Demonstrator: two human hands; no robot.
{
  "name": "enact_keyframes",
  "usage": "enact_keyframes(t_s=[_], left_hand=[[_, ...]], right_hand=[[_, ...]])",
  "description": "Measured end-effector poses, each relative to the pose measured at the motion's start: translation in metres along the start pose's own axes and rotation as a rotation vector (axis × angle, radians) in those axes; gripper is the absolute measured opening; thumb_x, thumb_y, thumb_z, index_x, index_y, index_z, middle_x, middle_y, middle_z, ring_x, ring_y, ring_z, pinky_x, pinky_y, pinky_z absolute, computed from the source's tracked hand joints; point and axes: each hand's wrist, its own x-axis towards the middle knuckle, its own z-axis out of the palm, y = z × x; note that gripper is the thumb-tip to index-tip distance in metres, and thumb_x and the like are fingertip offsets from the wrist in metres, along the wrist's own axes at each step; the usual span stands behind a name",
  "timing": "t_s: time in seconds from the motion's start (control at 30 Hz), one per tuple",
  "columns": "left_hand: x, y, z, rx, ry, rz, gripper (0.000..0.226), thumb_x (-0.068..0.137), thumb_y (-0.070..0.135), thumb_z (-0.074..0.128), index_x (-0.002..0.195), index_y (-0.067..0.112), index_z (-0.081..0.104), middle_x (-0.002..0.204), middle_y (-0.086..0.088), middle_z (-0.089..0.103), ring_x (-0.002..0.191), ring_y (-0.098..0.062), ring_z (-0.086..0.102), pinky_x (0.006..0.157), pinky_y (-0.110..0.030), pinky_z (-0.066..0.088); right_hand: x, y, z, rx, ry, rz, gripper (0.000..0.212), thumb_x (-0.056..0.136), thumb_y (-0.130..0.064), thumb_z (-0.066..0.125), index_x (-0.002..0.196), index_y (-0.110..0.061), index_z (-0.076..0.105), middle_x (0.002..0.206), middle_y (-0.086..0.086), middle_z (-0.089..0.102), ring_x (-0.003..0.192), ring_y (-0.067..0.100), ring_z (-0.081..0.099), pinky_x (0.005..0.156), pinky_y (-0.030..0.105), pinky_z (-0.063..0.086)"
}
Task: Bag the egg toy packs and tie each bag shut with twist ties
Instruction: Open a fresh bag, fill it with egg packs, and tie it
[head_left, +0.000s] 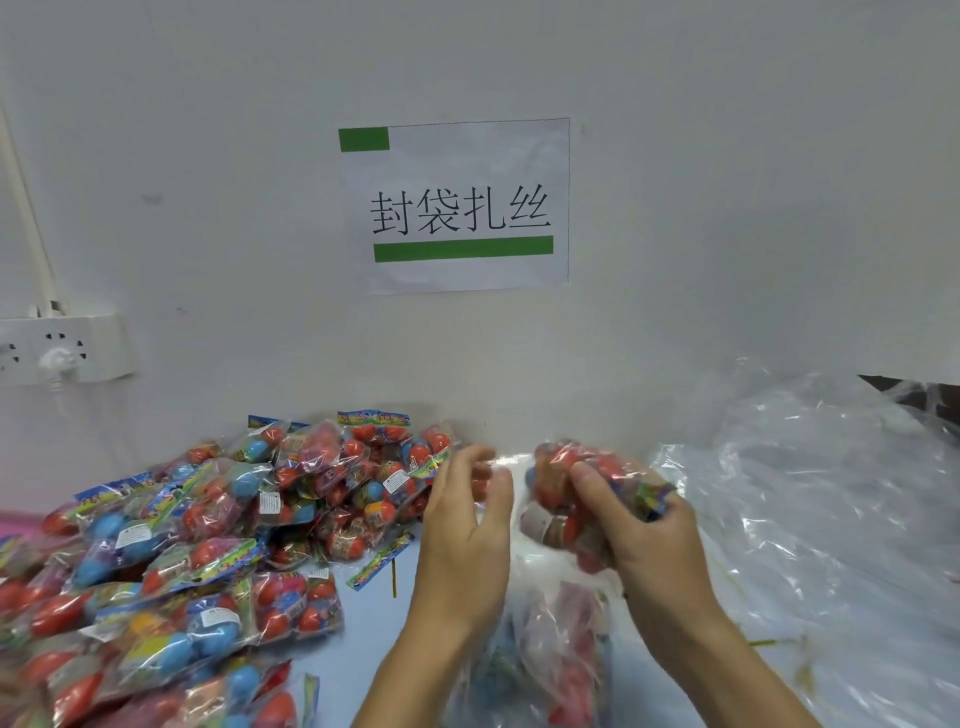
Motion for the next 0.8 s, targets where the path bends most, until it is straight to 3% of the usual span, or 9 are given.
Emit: enact_keyframes(t_s=[0.1, 0.23, 0.3, 0.43, 0.5, 0.57, 0.67, 0.73, 0.8], left_hand=[[0.001, -0.012, -0.012, 0.163, -0.249, -0.142, 0.02, 0.095, 0.04, 0.058, 0.114, 0.035, 0.055, 0.113, 0.012, 0.061, 0.104, -0.004, 0.058, 0.086, -0.024, 0.049], [-0.006, -0.022, -0.015, 0.412, -0.473, -0.257, 0.031, 0.086, 0.05, 0.065, 0.112, 0.035, 0.059, 0.107, 0.016, 0.057, 0.093, 0.003, 0.055, 0.072, -0.015, 0.045], [-0.006, -0.024, -0.013, 0.516, -0.41, -0.199, 0.01, 0.089, 0.039, 0.066, 0.091, 0.029, 0.065, 0.094, 0.012, 0.061, 0.081, 0.001, 0.055, 0.069, -0.017, 0.044], [-0.002, -0.028, -0.014, 0.399, -0.136, -0.165, 0.017, 0.094, 0.027, 0.064, 0.076, 0.028, 0.064, 0.08, 0.011, 0.064, 0.073, 0.0, 0.055, 0.063, -0.014, 0.04], [0.001, -0.025, -0.017, 0.27, 0.037, -0.151, 0.015, 0.096, 0.027, 0.061, 0.083, 0.028, 0.068, 0.085, 0.01, 0.068, 0.083, -0.006, 0.06, 0.07, -0.02, 0.045], [0.003, -0.022, -0.02, 0.142, 0.184, -0.118, 0.019, 0.096, 0.025, 0.06, 0.08, 0.026, 0.07, 0.076, 0.011, 0.068, 0.077, -0.005, 0.06, 0.066, -0.022, 0.046], [0.005, -0.018, -0.022, 0.04, 0.241, -0.087, 0.036, 0.098, 0.024, 0.057, 0.065, 0.013, 0.065, 0.053, 0.003, 0.052, 0.051, -0.008, 0.04, 0.052, -0.023, 0.034], [0.005, -0.016, -0.02, 0.019, 0.233, -0.102, 0.043, 0.1, 0.026, 0.054, 0.062, 0.006, 0.056, 0.052, -0.004, 0.044, 0.051, -0.015, 0.036, 0.052, -0.03, 0.033], [0.004, -0.016, -0.018, 0.043, 0.243, -0.093, 0.038, 0.101, 0.03, 0.05, 0.068, 0.013, 0.059, 0.058, -0.001, 0.054, 0.058, -0.019, 0.047, 0.055, -0.026, 0.039]], right_hand=[[0.011, 0.001, -0.013, 0.044, 0.187, 0.065, 0.045, 0.069, -0.043, 0.08, 0.094, -0.005, 0.076, 0.082, 0.012, 0.076, 0.073, 0.034, 0.07, 0.057, 0.032, 0.053], [0.017, 0.0, -0.023, 0.137, 0.218, 0.174, 0.036, 0.088, -0.029, 0.072, 0.113, -0.004, 0.072, 0.11, 0.021, 0.074, 0.106, 0.039, 0.07, 0.075, 0.039, 0.055], [0.016, -0.001, -0.023, 0.153, 0.19, 0.182, 0.039, 0.086, -0.028, 0.072, 0.114, -0.001, 0.071, 0.114, 0.024, 0.072, 0.108, 0.041, 0.069, 0.077, 0.04, 0.053], [0.014, -0.001, -0.021, 0.126, 0.068, 0.153, 0.053, 0.07, -0.037, 0.076, 0.109, -0.002, 0.074, 0.112, 0.028, 0.071, 0.102, 0.044, 0.069, 0.079, 0.046, 0.048], [0.013, 0.001, -0.021, 0.064, 0.004, 0.152, 0.052, 0.066, -0.041, 0.077, 0.104, -0.005, 0.076, 0.104, 0.025, 0.074, 0.094, 0.043, 0.07, 0.071, 0.041, 0.048], [0.012, 0.004, -0.021, -0.024, -0.002, 0.141, 0.046, 0.066, -0.042, 0.08, 0.095, -0.006, 0.078, 0.089, 0.021, 0.075, 0.073, 0.032, 0.07, 0.053, 0.031, 0.049], [0.012, 0.011, -0.021, -0.144, 0.073, 0.077, 0.029, 0.078, -0.026, 0.083, 0.097, -0.006, 0.073, 0.069, 0.013, 0.072, 0.047, 0.019, 0.056, 0.04, 0.026, 0.044], [0.013, 0.014, -0.022, -0.186, 0.132, 0.037, 0.032, 0.078, -0.027, 0.084, 0.104, -0.013, 0.07, 0.077, 0.012, 0.073, 0.051, 0.018, 0.058, 0.043, 0.024, 0.045], [0.014, 0.016, -0.024, -0.196, 0.198, 0.005, 0.037, 0.076, -0.031, 0.085, 0.106, -0.018, 0.069, 0.085, 0.009, 0.074, 0.06, 0.019, 0.063, 0.046, 0.021, 0.047]])
